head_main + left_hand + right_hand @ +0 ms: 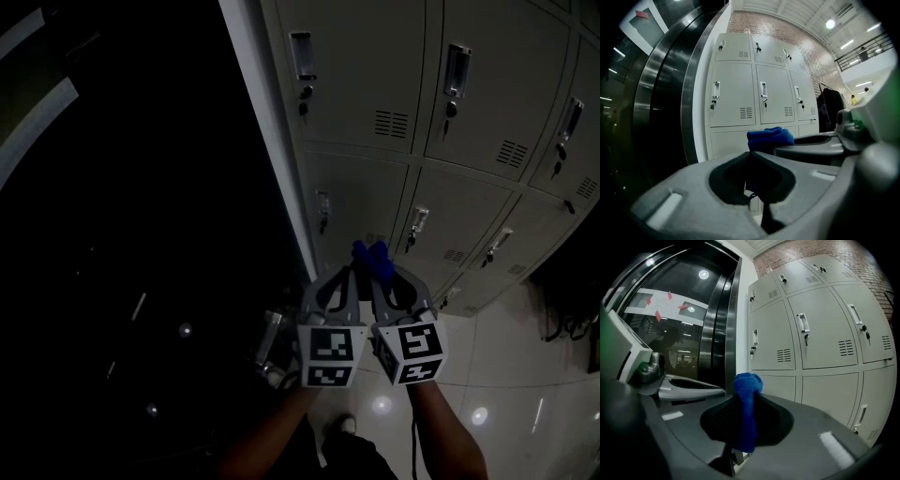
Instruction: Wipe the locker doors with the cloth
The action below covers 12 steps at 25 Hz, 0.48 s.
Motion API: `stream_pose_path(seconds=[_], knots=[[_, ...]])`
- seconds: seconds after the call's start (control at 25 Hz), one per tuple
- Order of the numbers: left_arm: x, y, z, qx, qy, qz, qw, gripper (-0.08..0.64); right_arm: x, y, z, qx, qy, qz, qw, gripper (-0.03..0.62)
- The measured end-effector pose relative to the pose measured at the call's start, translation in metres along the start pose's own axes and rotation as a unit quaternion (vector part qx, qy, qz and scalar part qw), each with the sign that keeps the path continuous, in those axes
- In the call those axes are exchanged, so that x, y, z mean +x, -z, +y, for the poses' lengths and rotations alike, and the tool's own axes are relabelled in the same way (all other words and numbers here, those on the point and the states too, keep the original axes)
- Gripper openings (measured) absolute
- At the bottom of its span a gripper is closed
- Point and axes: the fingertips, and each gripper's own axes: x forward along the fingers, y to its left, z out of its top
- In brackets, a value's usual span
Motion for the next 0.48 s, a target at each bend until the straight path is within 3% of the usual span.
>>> stream_pose_path(seconds=[0.2,0.48], knots=[[-0.010,0.024,-0.009,0.002,0.002,0.000,1.0000,0.003,-0.010,0.023,0.007,-0.001,-0.001,-0.001,1.000,0.057],[-0.034,-0.021,-0.018,0.003,0.005,0.003,1.0000,0.003,-0.034,-0.023,0.011,0.004,0.000,-0.001,1.000,0.057]])
